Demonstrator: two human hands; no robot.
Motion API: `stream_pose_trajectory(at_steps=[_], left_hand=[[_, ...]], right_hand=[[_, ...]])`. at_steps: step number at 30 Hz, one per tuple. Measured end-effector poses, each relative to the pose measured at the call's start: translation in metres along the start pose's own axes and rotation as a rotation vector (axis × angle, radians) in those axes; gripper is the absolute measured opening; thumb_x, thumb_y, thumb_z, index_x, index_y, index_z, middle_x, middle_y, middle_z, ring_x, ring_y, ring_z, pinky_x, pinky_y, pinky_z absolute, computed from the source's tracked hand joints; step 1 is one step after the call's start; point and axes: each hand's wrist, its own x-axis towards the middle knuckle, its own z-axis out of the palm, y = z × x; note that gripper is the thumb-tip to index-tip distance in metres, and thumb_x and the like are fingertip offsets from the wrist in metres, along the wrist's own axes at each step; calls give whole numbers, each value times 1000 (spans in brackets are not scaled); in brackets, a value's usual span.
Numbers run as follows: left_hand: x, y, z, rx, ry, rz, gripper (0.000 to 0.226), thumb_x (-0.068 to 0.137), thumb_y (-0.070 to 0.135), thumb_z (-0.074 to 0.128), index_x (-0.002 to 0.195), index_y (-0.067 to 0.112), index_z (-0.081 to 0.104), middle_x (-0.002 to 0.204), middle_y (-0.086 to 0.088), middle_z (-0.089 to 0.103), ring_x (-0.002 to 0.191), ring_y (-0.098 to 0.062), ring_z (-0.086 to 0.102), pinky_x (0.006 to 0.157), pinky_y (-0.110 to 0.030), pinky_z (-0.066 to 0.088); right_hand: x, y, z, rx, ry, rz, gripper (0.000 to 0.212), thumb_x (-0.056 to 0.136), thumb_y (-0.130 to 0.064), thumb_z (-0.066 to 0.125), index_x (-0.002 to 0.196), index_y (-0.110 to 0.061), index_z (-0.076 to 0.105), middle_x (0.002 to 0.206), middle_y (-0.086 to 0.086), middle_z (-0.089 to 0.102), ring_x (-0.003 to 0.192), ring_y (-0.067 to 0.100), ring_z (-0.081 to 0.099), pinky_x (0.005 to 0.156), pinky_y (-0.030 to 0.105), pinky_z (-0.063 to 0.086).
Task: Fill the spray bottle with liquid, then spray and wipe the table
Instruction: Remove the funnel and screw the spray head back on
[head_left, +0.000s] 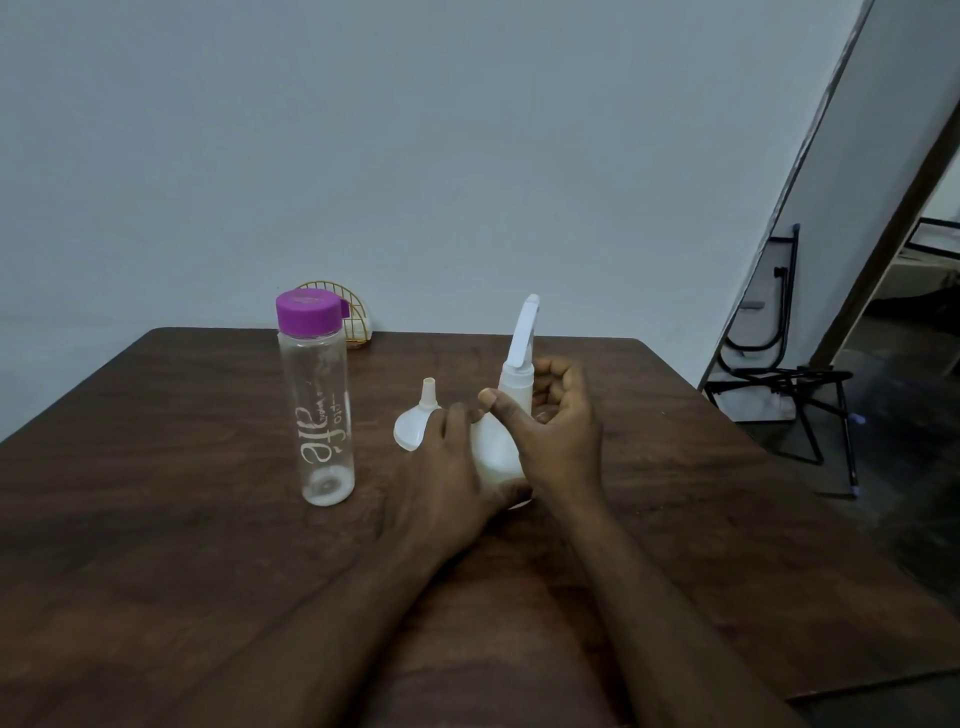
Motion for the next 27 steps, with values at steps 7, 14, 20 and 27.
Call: stream_pose_trajectory(at_steps=[7, 14, 20, 27], left_hand=[[0, -3, -5, -8, -48, 29, 96, 57, 90, 59, 132, 34, 40, 130, 12, 53, 103, -7, 50, 71, -32, 45], [-4, -2, -16, -19, -59, 70, 88, 68, 82, 68, 136, 30, 48, 134, 11, 57, 111, -9, 56, 77, -29, 44], [-5, 3, -32, -37, -34, 112, 51, 85, 61, 75, 125, 33, 63, 118, 16, 68, 107, -2, 61, 89, -32, 53], [-11, 3, -59, -30, 398, 220, 8, 96, 32, 73, 93, 25, 76, 85, 14, 73, 70, -1, 61, 65, -28, 52]], right_hand=[[2, 4, 0, -95, 14, -10, 43, 70, -55, 87, 97, -36, 60, 93, -14, 72, 73, 4, 60, 63, 16, 46], [1, 2, -5, -149, 19, -67, 36, 78, -58, 74, 101, -33, 61, 100, -11, 72, 86, 12, 66, 69, 25, 50], [2, 3, -11, -167, 66, -67, 29, 84, -43, 73, 109, -29, 65, 99, -12, 72, 89, 20, 66, 74, 45, 56], [-1, 7, -11, -253, 47, -83, 43, 86, -42, 78, 119, -23, 60, 109, -6, 68, 98, 19, 64, 81, 47, 58]])
